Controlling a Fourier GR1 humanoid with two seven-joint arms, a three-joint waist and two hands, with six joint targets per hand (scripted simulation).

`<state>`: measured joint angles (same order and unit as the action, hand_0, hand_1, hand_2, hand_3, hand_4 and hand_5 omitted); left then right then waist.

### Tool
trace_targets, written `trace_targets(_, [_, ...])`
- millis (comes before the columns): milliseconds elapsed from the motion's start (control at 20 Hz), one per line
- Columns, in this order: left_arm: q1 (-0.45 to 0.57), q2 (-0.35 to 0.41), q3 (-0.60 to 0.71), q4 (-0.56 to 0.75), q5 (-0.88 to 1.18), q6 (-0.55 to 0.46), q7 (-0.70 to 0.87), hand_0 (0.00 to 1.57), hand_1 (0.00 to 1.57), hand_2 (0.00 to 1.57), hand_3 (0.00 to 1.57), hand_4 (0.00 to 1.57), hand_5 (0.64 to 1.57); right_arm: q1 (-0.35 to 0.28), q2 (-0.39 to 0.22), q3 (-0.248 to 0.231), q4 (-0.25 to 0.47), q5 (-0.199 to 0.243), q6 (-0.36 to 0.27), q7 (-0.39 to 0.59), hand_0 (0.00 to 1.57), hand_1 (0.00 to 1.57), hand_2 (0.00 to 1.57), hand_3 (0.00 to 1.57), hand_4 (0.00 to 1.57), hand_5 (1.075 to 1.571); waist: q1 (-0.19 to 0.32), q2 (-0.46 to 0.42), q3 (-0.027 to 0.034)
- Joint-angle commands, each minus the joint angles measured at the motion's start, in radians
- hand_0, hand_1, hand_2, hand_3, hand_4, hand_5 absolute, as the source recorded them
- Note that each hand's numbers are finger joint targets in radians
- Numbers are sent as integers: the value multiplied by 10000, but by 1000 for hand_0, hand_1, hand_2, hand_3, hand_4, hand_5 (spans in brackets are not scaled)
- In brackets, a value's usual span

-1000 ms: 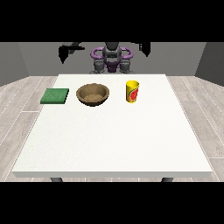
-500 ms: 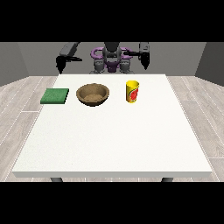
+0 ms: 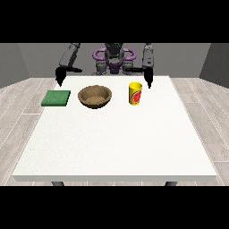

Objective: Pick the cup and pour the ball into the bowl, then pick the bowl and place it on the pad

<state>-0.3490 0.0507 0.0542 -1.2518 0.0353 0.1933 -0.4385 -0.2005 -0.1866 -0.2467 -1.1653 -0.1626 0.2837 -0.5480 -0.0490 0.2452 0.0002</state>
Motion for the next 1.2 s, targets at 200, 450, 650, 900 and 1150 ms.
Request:
trace_targets(200, [-1290,235,1001,2402,249,-63,-2010,0,0,0,0,0,1416,-919,-34,15,1007,212,78,-1204,0,0,0,0,0,1549,-283,1118,-3])
trace_targets(450, [-1853,654,1601,3696,576,-374,-2678,0,0,0,0,0,1403,-991,-401,-58,1610,144,652,-1671,0,0,0,0,0,1546,-521,1288,-4])
trace_targets(650, [-2192,717,1481,3977,283,-131,-3031,0,0,0,0,0,1394,-1435,-793,-416,2463,105,809,-2324,0,0,0,0,0,1550,-530,1703,1])
trace_targets(900, [-3144,756,1927,4935,529,181,-3075,0,0,0,0,0,1401,-1280,-609,123,2212,457,869,-2505,0,0,0,0,0,1543,-1072,1996,-3])
trace_targets(1150, [-2559,865,2205,4846,81,1442,-4440,1352,1352,1571,1571,1111,1560,-1566,-1583,-381,1914,-212,1531,-2259,0,0,0,0,0,1543,-1575,2601,-5])
